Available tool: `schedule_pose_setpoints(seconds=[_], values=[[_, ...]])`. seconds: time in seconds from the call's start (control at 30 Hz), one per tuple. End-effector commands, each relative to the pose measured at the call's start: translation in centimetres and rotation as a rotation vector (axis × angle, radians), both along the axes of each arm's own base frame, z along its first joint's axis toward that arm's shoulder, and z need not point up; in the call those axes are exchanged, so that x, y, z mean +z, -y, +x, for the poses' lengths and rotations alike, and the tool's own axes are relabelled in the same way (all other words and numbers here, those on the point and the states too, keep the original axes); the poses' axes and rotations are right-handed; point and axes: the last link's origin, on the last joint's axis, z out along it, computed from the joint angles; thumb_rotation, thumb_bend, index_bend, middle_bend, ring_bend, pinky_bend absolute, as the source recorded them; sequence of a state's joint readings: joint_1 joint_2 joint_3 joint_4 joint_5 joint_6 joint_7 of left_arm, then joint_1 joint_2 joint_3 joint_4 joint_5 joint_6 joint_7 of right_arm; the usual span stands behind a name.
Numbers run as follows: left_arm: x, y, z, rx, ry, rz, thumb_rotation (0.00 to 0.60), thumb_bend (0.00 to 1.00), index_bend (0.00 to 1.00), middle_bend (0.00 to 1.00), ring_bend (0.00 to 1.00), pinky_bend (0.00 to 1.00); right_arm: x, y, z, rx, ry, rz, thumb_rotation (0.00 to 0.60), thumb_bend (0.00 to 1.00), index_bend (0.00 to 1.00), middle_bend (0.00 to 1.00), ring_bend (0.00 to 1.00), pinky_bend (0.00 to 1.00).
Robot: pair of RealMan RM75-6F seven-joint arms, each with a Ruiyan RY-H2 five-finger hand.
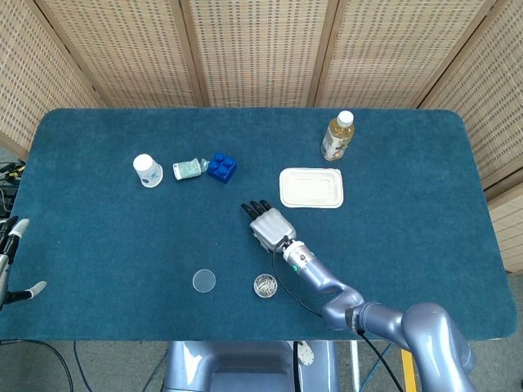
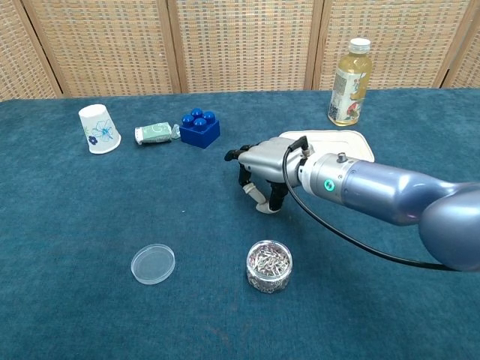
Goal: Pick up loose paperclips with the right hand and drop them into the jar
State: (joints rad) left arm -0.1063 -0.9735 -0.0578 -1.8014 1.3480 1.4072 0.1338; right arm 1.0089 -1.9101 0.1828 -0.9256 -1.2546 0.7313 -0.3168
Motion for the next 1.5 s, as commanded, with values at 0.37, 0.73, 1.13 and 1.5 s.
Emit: schedule_pose_setpoints(seconds=[0.37, 0.73, 1.13, 1.5], values=[[0.0, 0.1, 0.2, -0.008, 0.005, -0.002, 0.6, 0.0, 0.0, 0.0, 0.0, 0.0, 1.8, -0.4, 0.9, 0.045, 0.027, -0.021, 0.6, 0.35, 0.71, 0.03, 0.0, 0.1], [0.1, 0.5, 0.5, -0.03, 0.012, -0.006, 0.6, 0.0, 0.0, 0.0, 0.0, 0.0, 5.9, -4.0, 1.6, 0.137, 0.071, -0.005, 0.6, 0.35, 0.71, 0.03, 0.0, 0.1], [0.1, 1.0, 0.9, -0.059, 0.015, -0.015, 0.6, 0.0, 0.0, 0.0, 0.0, 0.0, 6.8, -8.6, 1.0, 0.186, 0.05, 0.075, 0.6, 0.35, 0.71, 0.04, 0.0, 0.1], [0.1, 1.2, 1.1, -0.072, 0.016, -0.017, 0.6, 0.0, 0.0, 0.0, 0.0, 0.0, 6.0, -10.6, 2.0, 0.212, 0.044, 0.106, 0.6, 0.35, 0.71, 0.04, 0.0, 0.1]])
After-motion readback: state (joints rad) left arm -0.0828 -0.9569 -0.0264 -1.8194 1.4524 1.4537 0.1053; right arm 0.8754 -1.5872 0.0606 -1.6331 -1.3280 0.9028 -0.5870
